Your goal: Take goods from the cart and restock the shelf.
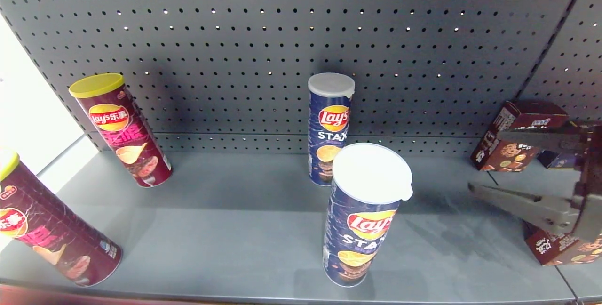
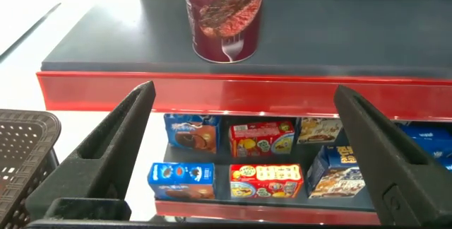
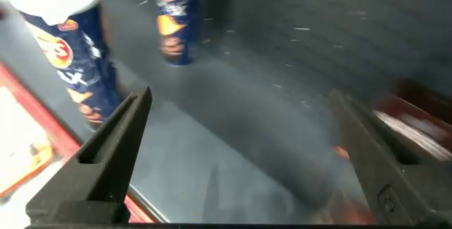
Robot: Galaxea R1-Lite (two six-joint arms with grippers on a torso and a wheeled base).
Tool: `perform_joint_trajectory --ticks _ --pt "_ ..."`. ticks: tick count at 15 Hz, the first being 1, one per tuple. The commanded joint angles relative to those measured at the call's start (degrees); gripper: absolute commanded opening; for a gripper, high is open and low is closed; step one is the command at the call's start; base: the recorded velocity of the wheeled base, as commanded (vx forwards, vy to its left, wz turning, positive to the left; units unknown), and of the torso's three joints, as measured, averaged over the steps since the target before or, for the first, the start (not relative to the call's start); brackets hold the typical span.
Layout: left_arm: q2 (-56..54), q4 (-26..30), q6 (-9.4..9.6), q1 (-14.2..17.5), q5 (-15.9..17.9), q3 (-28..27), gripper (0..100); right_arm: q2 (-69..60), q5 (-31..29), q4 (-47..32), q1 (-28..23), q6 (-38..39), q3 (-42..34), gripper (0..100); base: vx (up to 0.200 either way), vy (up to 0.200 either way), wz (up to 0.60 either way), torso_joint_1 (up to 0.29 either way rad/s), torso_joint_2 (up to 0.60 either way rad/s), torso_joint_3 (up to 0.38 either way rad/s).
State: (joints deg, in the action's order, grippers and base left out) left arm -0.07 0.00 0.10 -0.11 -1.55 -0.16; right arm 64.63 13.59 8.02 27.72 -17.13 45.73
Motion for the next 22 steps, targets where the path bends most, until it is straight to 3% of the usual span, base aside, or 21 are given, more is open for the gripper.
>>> perform_joint_trajectory --ticks 1,6,22 --pt "0.07 0.00 -0.01 0.02 -0.03 -0.02 100 5.94 0.03 0.68 2.43 -0.10 -1.08 100 0.000 0.000 0.00 0.000 0.00 0.000" --pt "0.07 0.00 -0.10 0.02 -0.03 -0.02 100 7.35 -1.20 0.68 6.73 -0.19 -4.07 100 0.000 0.000 0.00 0.000 0.00 0.000" --pt "0.07 0.00 -0.19 0.02 -0.03 0.07 100 16.66 -1.64 1.12 9.10 -0.27 -2.48 100 0.000 0.000 0.00 0.000 0.00 0.000"
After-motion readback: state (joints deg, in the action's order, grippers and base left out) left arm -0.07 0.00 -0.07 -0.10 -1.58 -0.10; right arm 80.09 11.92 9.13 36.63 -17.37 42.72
